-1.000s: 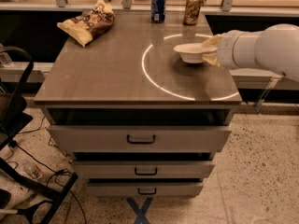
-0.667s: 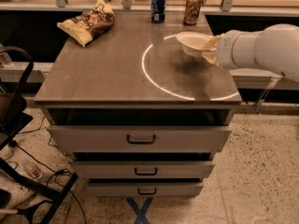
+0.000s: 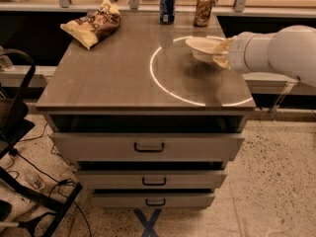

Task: Move paper bowl near brown chip bag

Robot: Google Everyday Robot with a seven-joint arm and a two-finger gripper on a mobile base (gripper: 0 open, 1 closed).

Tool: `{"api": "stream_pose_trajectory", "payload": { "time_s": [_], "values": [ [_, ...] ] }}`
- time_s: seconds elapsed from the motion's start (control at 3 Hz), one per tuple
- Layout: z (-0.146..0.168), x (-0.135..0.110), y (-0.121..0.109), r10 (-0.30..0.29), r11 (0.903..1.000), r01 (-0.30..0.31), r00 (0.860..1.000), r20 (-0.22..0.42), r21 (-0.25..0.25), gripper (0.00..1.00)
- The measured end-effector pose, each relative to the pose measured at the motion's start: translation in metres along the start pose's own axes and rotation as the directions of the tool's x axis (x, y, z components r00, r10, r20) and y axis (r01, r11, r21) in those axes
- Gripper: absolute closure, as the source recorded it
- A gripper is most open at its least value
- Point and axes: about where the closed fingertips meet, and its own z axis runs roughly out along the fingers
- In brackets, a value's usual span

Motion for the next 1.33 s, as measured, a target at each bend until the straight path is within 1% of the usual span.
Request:
{"api": "stream_pose_trajectory", "payload": {
  "time_s": [0.33,0.67,1.0,1.33],
  "values": [
    [-0.001,-0.001,-0.008,-0.013,0.9997,0.013,1.0,0.0,0.02,1.0],
    [0.014,-0.011,-0.016,-0.034,0.9993,0.034,0.998,0.044,0.019,1.0],
    [0.052,-0.039,-0.048,-0.139,0.9899,0.133,0.978,0.153,0.049,1.0],
    [0.093,-0.076,-0.073,-0.204,0.9782,0.184,0.938,0.281,0.096,1.0]
  ]
}}
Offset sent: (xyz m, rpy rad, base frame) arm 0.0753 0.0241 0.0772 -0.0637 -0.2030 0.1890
